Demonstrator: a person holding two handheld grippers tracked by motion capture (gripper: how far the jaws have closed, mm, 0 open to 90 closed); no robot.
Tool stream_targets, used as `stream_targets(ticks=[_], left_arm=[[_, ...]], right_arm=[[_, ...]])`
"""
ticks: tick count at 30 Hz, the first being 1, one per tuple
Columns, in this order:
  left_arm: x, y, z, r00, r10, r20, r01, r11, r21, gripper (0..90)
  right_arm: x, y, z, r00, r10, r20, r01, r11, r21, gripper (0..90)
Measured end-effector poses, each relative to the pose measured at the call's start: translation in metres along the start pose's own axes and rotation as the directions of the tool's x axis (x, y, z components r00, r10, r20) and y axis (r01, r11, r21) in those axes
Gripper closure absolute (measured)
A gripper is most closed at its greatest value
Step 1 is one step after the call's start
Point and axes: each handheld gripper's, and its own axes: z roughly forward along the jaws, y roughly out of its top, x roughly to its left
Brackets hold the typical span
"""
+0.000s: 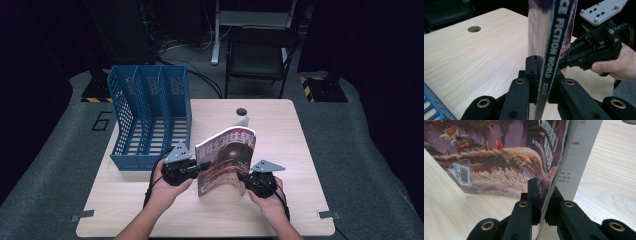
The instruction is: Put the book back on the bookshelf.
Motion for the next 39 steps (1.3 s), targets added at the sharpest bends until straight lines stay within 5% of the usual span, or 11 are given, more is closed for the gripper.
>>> stream_targets(ticks=[11, 22, 24, 39], left_arm=[[0.003, -0.005, -0.002, 0.9999, -0.015, 0.001, 0.015, 0.9999, 0.0, 82.9], [0.002, -0.007, -0.004, 0.9999, -0.007, 0.013, 0.007, 1.0, 0.006, 82.2], [0.001, -0.007, -0.005, 0.9998, 0.001, 0.022, -0.001, 0.9999, 0.012, 82.2], [-0.002, -0.01, -0.012, 0.9991, 0.017, 0.04, -0.017, 0.9997, 0.019, 82.3]], right_arm=[[-0.003, -0.002, 0.002, 0.9998, 0.012, -0.014, -0.012, 1.0, -0.001, 83.6], [-0.011, -0.004, -0.002, 0.9979, 0.059, -0.027, -0.059, 0.998, 0.0, 63.2], [-0.013, -0.006, -0.002, 0.9994, 0.033, -0.009, -0.033, 0.999, 0.003, 59.5], [-0.021, -0.01, -0.003, 0.9963, 0.085, -0.013, -0.085, 0.996, 0.004, 57.0]])
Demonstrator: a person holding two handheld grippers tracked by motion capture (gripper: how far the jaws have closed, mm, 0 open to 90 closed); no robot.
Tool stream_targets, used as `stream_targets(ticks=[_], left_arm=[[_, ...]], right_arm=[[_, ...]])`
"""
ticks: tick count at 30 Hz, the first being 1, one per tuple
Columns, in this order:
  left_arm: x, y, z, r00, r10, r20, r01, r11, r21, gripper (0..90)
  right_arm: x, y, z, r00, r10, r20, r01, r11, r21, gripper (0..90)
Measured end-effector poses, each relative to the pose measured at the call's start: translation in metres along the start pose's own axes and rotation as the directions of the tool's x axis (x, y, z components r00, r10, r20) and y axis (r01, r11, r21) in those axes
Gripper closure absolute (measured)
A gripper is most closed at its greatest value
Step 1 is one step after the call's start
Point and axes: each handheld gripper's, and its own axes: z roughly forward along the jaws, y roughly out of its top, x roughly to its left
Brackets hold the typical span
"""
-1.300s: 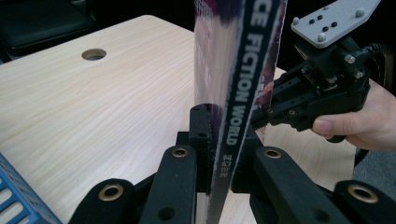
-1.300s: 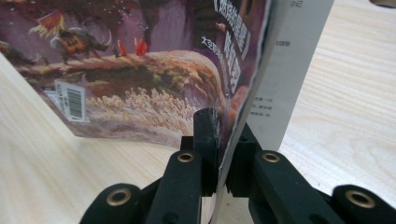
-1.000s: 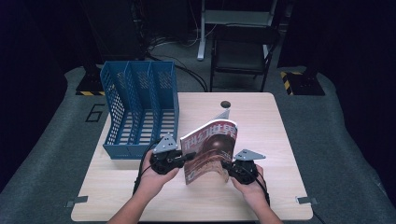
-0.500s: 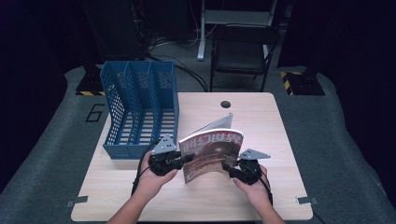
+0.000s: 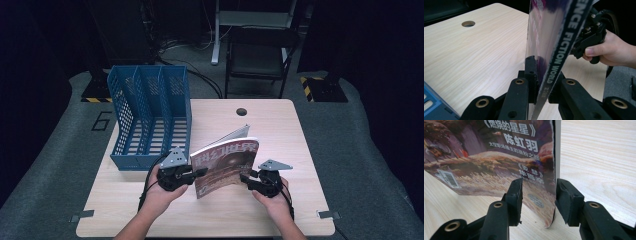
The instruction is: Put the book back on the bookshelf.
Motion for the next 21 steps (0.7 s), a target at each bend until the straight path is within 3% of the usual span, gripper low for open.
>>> stream_targets(ticks=[13, 21], left_arm=[[0.0006, -0.0001, -0.0042, 0.9995, -0.021, 0.025, 0.021, 0.9997, 0.009, 80.9], [0.0006, 0.008, -0.0084, 0.9986, -0.038, 0.036, 0.038, 0.9992, 0.008, 78.6]], right_arm=[[0.0032, 0.0015, -0.0004, 0.9999, -0.012, -0.001, 0.012, 1.0, -0.018, 56.1], [0.0035, 0.0021, -0.0013, 1.0, -0.005, -0.003, 0.005, 1.0, -0.024, 56.0]])
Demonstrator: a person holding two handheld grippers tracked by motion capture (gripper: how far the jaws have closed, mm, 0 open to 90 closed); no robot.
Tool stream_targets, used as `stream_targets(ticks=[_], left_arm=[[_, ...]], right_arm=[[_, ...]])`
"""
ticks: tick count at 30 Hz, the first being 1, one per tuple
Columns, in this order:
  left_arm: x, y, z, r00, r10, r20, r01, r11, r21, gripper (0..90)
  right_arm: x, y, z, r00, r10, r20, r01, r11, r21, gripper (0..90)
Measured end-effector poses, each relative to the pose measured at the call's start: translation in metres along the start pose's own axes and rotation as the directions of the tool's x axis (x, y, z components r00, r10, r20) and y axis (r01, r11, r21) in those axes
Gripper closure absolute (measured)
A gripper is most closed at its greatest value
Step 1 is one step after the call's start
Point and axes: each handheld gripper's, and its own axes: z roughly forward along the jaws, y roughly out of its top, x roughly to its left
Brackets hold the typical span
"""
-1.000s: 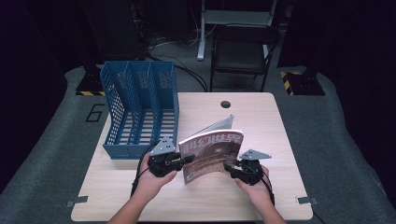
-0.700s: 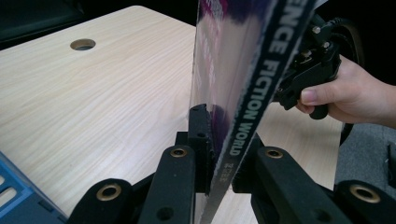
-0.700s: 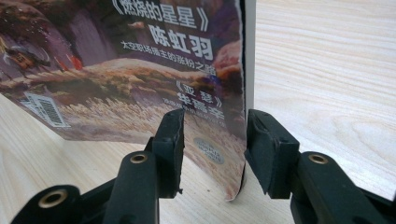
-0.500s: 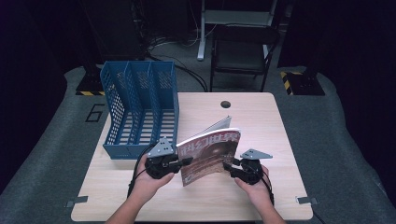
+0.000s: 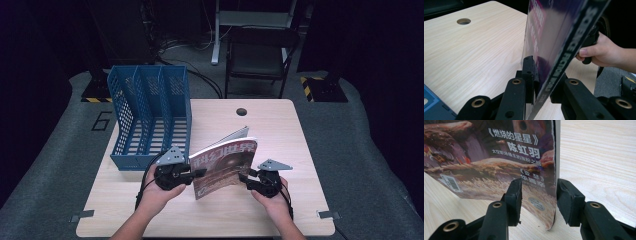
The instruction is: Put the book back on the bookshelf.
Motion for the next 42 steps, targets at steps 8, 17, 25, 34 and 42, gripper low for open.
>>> stream_targets(ticks=[8, 17, 25, 34, 42], left_arm=[[-0.001, 0.014, -0.005, 0.9998, -0.018, 0.011, 0.018, 0.9998, 0.001, 75.6], [-0.004, 0.036, -0.008, 1.0, -0.002, 0.005, 0.002, 0.9994, 0.034, 62.9], [-0.005, 0.052, -0.007, 0.9999, 0.014, -0.001, -0.014, 0.9975, 0.069, 62.7], [-0.007, 0.069, -0.005, 0.9998, 0.019, 0.005, -0.019, 0.9944, 0.104, 65.3], [-0.009, 0.081, -0.001, 0.9995, 0.029, -0.013, -0.027, 0.9916, 0.127, 66.8]], right_arm=[[0.0, 0.0, 0.0, 1.0, 0.0, -0.001, 0.0, 1.0, 0.0, 56.0], [0.0, 0.0, 0.0, 1.0, -0.007, -0.001, 0.007, 1.0, -0.002, 56.0], [-0.001, 0.001, 0.0, 0.9999, -0.013, -0.004, 0.013, 1.0, -0.002, 56.0], [0.001, 0.001, 0.0, 1.0, 0.001, -0.003, -0.001, 1.0, -0.002, 56.0], [0.0, 0.001, 0.0, 1.0, -0.002, -0.002, 0.002, 1.0, 0.0, 55.9]])
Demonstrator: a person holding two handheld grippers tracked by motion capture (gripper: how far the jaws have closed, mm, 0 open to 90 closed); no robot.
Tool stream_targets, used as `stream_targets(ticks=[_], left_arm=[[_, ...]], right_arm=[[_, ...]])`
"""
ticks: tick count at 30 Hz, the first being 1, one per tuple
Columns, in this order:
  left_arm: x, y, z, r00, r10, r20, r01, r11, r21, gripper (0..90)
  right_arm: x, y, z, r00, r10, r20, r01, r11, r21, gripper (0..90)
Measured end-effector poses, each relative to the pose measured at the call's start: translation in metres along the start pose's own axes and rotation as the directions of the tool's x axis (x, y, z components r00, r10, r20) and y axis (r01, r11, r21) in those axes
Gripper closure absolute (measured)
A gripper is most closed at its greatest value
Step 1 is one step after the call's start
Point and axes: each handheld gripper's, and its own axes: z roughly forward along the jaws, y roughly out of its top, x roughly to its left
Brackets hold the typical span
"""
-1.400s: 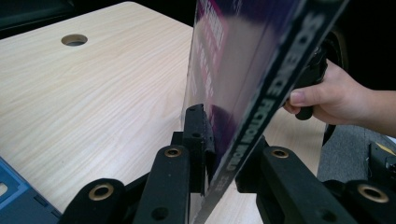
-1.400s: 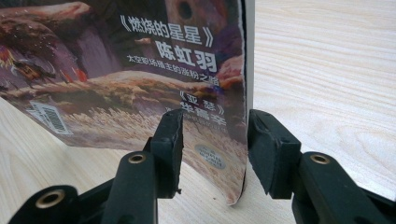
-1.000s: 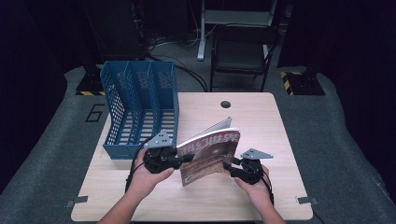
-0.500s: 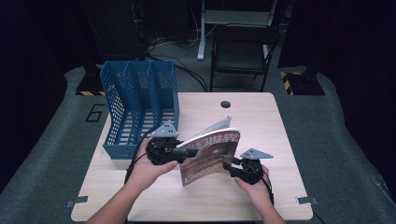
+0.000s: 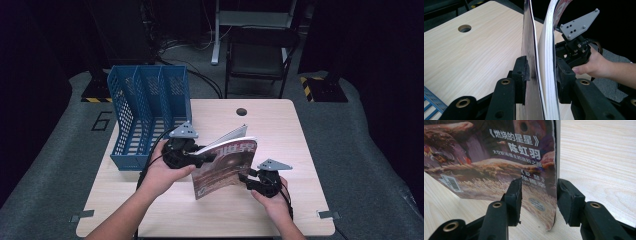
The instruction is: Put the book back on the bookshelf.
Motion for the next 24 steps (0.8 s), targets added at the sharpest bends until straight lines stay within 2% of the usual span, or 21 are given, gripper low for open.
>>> stream_targets(ticks=[7, 10, 11, 14, 24], left_arm=[[0.0, 0.007, 0.003, 1.0, 0.001, 0.003, -0.001, 0.9998, 0.021, 69.1], [0.0, 0.011, 0.003, 1.0, 0.004, -0.001, -0.004, 0.9995, 0.03, 69.5], [0.0, 0.013, 0.003, 0.9999, 0.007, -0.015, -0.007, 0.9993, 0.035, 69.8], [0.0, 0.015, 0.004, 0.9999, 0.009, -0.011, -0.008, 0.9992, 0.04, 70.3], [-0.003, 0.026, 0.014, 0.9994, 0.034, -0.002, -0.034, 0.9945, 0.099, 72.1]], right_arm=[[0.0, 0.0, 0.0, 1.0, -0.009, -0.001, 0.009, 1.0, -0.006, 55.9], [0.0, 0.001, 0.0, 1.0, -0.008, -0.001, 0.008, 1.0, -0.005, 55.9], [0.0, 0.001, 0.0, 1.0, -0.009, -0.001, 0.009, 1.0, -0.005, 55.9], [0.0, 0.001, 0.0, 1.0, -0.009, -0.002, 0.009, 1.0, -0.006, 55.8], [0.001, 0.001, 0.0, 0.9999, -0.01, -0.003, 0.01, 1.0, -0.009, 55.8]])
